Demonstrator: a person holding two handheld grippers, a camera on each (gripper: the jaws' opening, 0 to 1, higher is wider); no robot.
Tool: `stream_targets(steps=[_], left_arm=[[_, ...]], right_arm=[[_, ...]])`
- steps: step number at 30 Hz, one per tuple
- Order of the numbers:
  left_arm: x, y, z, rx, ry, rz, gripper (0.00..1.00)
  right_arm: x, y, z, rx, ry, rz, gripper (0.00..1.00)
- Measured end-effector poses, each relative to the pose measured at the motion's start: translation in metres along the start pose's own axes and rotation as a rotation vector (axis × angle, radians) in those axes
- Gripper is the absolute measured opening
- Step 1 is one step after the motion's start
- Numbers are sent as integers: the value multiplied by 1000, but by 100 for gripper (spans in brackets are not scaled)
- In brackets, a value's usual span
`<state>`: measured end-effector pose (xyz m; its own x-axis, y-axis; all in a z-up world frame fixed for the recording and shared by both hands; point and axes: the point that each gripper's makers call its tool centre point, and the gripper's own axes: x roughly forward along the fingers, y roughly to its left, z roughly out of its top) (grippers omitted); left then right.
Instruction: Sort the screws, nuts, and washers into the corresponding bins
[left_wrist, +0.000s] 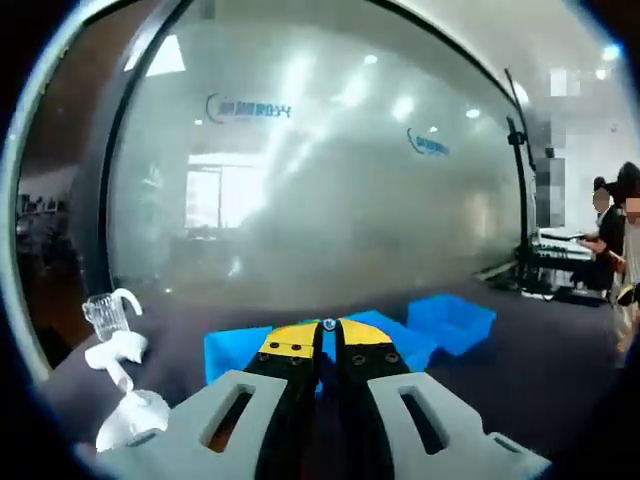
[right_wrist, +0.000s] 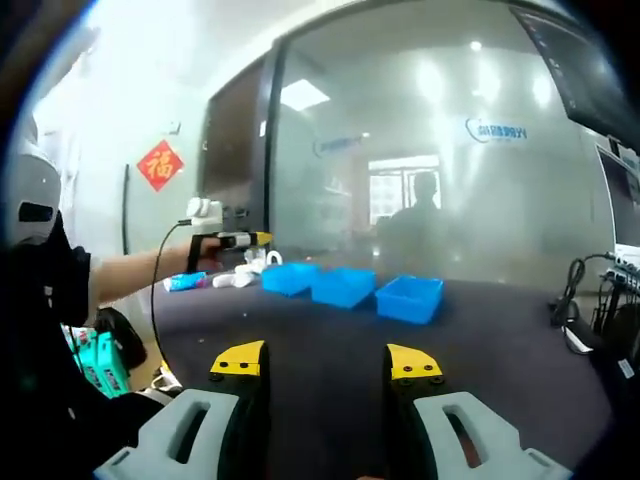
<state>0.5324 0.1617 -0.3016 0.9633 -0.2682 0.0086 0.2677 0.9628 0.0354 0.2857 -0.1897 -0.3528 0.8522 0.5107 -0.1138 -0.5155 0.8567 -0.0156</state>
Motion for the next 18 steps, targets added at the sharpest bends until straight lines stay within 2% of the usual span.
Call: stream_targets(steps=[1, 5, 8, 12, 13, 14, 15, 17, 18], left_arm=[[6, 6, -2, 23, 8, 11, 2], [28, 25, -3, 2, 42, 49, 2], [40, 31, 0, 20, 44, 56, 2], [57, 41, -6, 12, 72, 76, 2], [60, 43, -9, 68, 94, 81, 2], [64, 46, -11, 81, 100, 86, 2], [67, 48, -11, 70, 98, 84, 2], [71, 57, -15, -9, 109, 111, 2], [73, 61, -16, -1, 115, 111, 2]], right_arm=[[0, 0, 0, 1, 2, 0, 41], [-2, -2, 0, 5, 1, -4, 41], [-2, -2, -1, 7, 3, -7, 41], [-2, -1, -1, 10, 2, -7, 41], [-2, -1, -1, 10, 2, -7, 41], [-2, -1, -1, 11, 1, -7, 41], [-2, -1, -1, 11, 0, -7, 41], [-2, -1, 0, 12, 0, -8, 41], [-2, -1, 0, 12, 0, -9, 41]])
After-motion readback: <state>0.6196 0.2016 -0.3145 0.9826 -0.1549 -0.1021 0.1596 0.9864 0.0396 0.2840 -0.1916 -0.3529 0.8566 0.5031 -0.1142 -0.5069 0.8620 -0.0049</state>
